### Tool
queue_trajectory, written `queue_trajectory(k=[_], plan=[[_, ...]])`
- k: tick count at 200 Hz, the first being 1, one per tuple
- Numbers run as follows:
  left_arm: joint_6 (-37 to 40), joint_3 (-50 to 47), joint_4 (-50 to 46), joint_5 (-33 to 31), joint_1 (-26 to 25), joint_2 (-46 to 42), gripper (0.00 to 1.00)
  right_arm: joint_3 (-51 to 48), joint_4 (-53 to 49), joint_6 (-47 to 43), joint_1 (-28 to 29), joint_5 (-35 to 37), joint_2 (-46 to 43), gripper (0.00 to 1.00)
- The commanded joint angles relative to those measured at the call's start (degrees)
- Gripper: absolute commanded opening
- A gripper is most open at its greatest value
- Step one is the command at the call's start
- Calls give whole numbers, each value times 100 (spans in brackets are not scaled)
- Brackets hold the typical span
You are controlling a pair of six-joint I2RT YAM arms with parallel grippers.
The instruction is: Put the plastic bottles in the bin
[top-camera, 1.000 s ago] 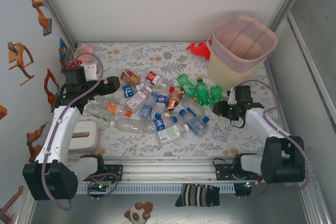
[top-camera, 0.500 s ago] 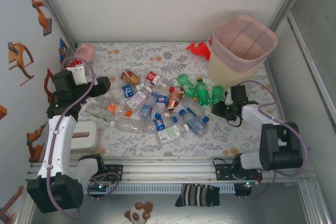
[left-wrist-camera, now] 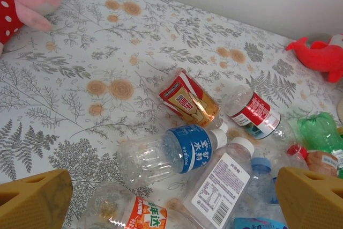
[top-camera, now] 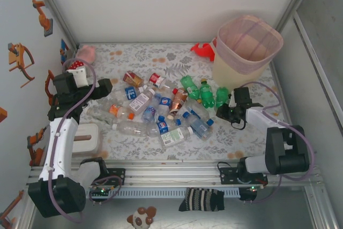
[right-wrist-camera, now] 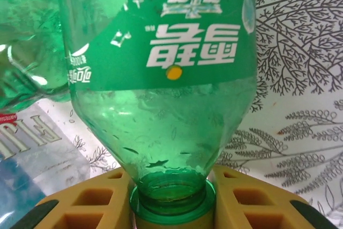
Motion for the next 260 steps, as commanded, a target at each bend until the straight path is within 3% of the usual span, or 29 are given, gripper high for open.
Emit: queue_trajectory(k=[1, 53, 124, 161, 198, 260], plan=[[-6, -45, 140, 154, 44, 16, 97, 170, -428, 20, 119, 206, -435, 23], [-76, -106, 223, 219, 52, 22, 97, 394, -1334, 279, 281, -107, -1625, 22], [-138, -106, 266, 311, 52, 132, 97, 2100, -2623, 342, 424, -753, -2323, 22], [-150, -115, 272, 305, 52, 136, 97, 3304, -2804, 194, 424, -746, -2064, 18], [-148, -107, 273, 304, 61, 146, 97, 4506, -2858, 146, 388, -199, -1407, 15], [-129, -123, 241, 243, 83, 19, 97, 6342, -2837, 554, -358, -80, 334, 11]])
